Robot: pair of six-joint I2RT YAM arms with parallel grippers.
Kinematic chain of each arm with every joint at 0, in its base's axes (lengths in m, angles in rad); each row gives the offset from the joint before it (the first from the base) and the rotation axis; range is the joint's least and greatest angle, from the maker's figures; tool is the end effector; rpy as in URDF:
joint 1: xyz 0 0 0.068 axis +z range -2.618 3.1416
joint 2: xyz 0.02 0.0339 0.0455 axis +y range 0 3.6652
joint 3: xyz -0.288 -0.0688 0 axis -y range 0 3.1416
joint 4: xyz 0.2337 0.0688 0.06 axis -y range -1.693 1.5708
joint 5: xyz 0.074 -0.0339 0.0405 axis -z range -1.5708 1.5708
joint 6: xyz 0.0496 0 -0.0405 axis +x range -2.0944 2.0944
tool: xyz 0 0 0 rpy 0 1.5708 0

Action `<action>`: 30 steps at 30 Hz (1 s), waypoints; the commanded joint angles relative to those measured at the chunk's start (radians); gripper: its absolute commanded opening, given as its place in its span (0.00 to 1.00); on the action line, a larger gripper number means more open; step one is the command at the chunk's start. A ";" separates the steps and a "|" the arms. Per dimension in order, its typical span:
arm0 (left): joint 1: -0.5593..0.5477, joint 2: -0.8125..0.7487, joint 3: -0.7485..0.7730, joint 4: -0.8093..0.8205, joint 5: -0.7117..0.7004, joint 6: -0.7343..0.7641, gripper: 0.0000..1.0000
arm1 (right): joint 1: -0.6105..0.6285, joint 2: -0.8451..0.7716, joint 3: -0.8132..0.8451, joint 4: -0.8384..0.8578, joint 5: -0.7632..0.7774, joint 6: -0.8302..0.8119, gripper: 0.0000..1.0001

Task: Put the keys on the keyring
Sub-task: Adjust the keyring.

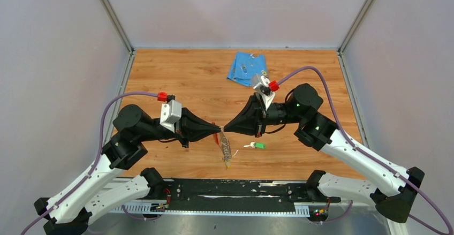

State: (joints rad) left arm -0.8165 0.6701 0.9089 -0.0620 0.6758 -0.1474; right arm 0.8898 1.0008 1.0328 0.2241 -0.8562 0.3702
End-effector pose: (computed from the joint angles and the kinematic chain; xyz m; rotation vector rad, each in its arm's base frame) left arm 0.0583 -0.1073 0.4258 1.0424 1.1602 -1.2440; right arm 0.0963 0.1784 0.4504 -1.1474 1.1285 1.5682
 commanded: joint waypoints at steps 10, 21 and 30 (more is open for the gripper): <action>0.000 0.025 0.009 -0.188 -0.019 0.169 0.42 | 0.023 0.052 0.224 -0.499 0.118 -0.148 0.01; 0.000 0.061 0.064 -0.275 -0.030 0.247 0.39 | 0.189 0.210 0.510 -0.970 0.378 -0.380 0.00; 0.000 0.062 0.053 -0.288 0.054 0.237 0.28 | 0.264 0.236 0.573 -1.023 0.499 -0.440 0.00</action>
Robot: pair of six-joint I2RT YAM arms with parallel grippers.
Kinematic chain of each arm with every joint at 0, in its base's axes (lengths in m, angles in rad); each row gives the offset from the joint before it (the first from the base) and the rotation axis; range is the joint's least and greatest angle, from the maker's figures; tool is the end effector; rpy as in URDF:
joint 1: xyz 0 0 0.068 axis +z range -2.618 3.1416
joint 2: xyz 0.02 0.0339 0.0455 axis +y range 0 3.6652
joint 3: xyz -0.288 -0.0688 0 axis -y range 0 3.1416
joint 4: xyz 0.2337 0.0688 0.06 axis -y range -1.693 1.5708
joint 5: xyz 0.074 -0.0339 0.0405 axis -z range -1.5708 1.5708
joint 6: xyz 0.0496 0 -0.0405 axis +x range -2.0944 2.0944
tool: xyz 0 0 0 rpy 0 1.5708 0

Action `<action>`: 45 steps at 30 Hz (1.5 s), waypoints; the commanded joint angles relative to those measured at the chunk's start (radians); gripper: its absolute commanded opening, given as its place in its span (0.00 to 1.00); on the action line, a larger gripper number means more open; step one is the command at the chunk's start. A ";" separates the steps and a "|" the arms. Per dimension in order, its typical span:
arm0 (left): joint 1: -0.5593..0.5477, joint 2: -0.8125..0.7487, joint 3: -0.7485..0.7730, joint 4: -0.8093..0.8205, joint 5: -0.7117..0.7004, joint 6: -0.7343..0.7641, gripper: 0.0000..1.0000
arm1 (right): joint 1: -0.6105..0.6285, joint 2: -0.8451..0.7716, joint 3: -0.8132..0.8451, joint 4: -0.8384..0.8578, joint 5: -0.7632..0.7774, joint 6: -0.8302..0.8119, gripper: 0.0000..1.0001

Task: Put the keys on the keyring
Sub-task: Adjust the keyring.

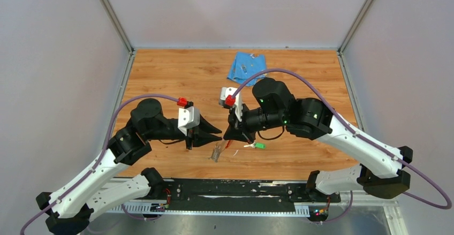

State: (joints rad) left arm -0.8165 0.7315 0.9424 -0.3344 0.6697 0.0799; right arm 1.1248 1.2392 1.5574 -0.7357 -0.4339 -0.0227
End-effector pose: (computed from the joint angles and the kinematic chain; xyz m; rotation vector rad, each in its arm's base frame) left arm 0.0691 -0.1185 0.3996 1.2188 1.3176 -1.1027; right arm 0.0839 0.2239 0.4677 -1.4002 1.6089 1.1154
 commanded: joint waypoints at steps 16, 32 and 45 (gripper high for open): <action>0.000 0.008 -0.011 0.005 0.071 0.005 0.22 | 0.049 0.013 0.063 -0.045 0.061 -0.046 0.00; 0.000 0.002 -0.020 0.032 0.043 -0.061 0.09 | 0.050 -0.011 0.014 0.030 0.029 -0.014 0.00; 0.008 -0.005 -0.017 0.001 0.112 -0.006 0.00 | 0.049 -0.047 -0.005 0.043 0.052 -0.003 0.00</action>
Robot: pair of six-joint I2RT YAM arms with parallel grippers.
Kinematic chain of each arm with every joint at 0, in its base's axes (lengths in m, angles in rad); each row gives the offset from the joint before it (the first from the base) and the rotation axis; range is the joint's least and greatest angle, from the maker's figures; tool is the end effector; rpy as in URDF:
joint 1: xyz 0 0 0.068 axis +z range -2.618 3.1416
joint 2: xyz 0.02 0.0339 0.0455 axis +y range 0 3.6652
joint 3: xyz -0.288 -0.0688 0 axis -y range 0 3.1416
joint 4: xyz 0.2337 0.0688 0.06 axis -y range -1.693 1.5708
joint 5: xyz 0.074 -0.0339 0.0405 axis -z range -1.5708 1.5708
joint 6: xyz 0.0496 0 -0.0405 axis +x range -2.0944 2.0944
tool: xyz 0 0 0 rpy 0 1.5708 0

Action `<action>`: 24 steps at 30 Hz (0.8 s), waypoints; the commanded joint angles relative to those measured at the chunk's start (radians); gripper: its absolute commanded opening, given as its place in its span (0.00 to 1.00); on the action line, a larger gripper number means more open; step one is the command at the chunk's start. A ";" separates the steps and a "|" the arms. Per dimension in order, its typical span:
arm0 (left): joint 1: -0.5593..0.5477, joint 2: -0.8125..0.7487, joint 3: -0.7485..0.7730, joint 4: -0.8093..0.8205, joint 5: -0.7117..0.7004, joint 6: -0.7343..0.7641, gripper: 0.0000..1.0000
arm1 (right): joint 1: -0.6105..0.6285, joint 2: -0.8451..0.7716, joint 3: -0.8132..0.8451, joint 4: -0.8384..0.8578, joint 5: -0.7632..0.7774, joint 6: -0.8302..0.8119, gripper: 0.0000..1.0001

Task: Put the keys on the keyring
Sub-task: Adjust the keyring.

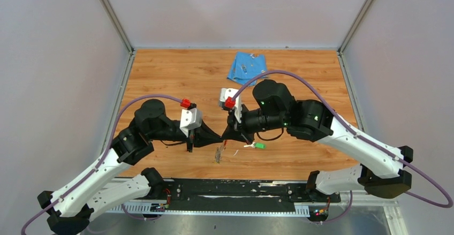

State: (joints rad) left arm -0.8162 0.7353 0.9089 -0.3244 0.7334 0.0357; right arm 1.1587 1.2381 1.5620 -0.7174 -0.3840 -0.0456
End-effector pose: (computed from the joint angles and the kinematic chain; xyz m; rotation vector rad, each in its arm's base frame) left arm 0.0688 -0.1217 0.3895 1.2443 1.3496 -1.1891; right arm 0.0788 0.2266 0.4710 -1.4045 1.5656 1.0799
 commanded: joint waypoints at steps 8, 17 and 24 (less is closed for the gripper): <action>0.008 -0.028 0.037 -0.071 0.095 0.243 0.00 | 0.002 -0.123 -0.078 0.088 0.021 0.085 0.29; 0.006 -0.097 0.033 -0.035 0.139 0.562 0.00 | -0.030 -0.283 -0.248 0.179 0.243 0.186 0.65; 0.005 -0.135 0.025 0.033 0.171 0.687 0.00 | -0.102 -0.383 -0.448 0.233 0.383 0.306 0.66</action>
State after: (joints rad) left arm -0.8135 0.6224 0.9146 -0.3820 0.8623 0.6163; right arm 1.0973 0.8986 1.2018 -0.5278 -0.1196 0.1688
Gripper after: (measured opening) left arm 0.007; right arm 0.662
